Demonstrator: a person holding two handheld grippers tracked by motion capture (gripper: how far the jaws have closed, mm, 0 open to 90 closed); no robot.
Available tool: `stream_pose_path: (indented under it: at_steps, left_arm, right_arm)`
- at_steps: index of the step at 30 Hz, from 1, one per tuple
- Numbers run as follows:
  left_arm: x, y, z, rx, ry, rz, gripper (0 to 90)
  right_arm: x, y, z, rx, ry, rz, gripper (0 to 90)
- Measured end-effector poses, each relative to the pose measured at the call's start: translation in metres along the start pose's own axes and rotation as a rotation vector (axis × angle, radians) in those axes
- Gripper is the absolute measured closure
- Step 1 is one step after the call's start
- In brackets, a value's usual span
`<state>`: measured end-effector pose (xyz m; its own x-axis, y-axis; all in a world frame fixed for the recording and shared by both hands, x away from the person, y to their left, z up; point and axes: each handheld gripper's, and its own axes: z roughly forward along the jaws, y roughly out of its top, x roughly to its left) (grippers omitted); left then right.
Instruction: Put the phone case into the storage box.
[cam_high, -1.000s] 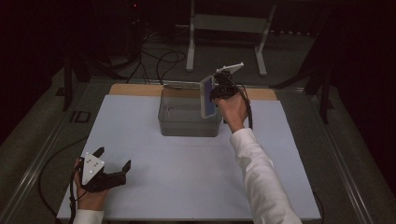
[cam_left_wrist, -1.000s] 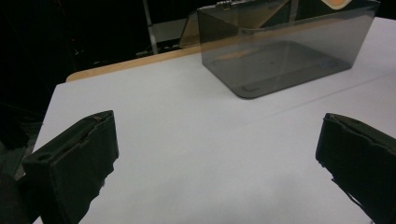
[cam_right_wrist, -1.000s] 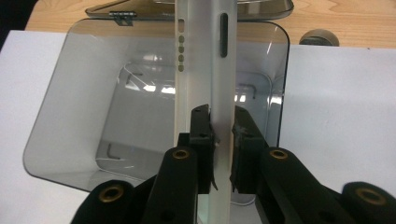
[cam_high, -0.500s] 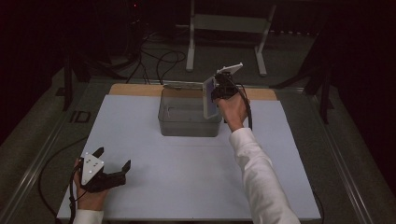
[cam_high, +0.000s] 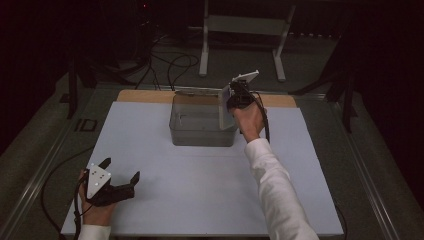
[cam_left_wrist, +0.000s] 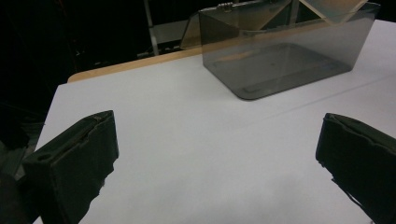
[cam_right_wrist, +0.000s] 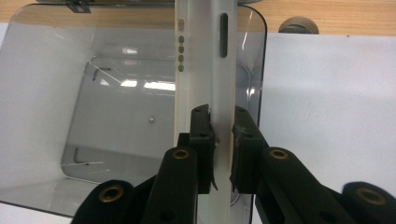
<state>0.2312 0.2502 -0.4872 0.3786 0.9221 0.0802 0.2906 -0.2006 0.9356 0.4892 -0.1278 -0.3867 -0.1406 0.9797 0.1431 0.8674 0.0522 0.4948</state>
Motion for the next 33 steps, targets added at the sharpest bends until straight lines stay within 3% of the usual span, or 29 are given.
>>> stream_pose_path:
  at_steps: [33]
  left_arm:
    - [0.001,0.000,-0.001,-0.005,0.001,-0.005,0.2]
  right_arm:
    - [-0.005,-0.008,0.021,0.044,-0.053,0.004,81.7]
